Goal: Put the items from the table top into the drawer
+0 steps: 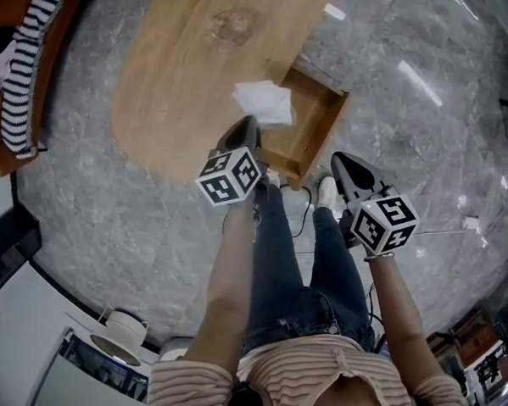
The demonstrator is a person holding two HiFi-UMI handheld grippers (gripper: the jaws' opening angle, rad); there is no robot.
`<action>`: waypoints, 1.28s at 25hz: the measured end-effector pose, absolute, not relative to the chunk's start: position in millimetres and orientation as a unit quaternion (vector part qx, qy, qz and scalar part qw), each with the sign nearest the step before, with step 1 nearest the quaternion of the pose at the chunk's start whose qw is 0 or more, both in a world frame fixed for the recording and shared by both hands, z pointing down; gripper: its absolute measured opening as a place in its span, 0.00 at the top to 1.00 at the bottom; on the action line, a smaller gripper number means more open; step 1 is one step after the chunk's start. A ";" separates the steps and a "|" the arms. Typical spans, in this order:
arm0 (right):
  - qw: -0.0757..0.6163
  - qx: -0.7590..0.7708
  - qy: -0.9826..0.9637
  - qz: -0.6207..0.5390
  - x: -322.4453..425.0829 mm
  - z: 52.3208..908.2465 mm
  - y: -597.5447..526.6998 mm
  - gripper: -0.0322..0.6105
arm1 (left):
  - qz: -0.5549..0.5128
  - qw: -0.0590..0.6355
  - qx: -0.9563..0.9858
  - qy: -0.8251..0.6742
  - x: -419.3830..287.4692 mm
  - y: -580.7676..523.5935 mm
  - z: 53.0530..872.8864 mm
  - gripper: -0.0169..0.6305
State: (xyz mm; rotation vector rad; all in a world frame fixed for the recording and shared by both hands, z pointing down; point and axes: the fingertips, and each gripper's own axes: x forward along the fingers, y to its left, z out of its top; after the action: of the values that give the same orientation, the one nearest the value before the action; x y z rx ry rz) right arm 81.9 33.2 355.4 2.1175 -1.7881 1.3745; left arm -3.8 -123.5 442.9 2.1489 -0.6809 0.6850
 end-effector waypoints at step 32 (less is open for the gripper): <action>0.172 0.502 -0.723 0.443 35.4 475.1 85.9 0.94 | 0.079 0.536 0.640 -0.545 -62.7 1.6 584.9 0.94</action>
State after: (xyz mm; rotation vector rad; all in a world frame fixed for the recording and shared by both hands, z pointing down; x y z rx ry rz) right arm 35.4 85.9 475.1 1.4251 -2.0513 1.2582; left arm -62.7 1.6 584.9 1.5230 -1.2975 0.1884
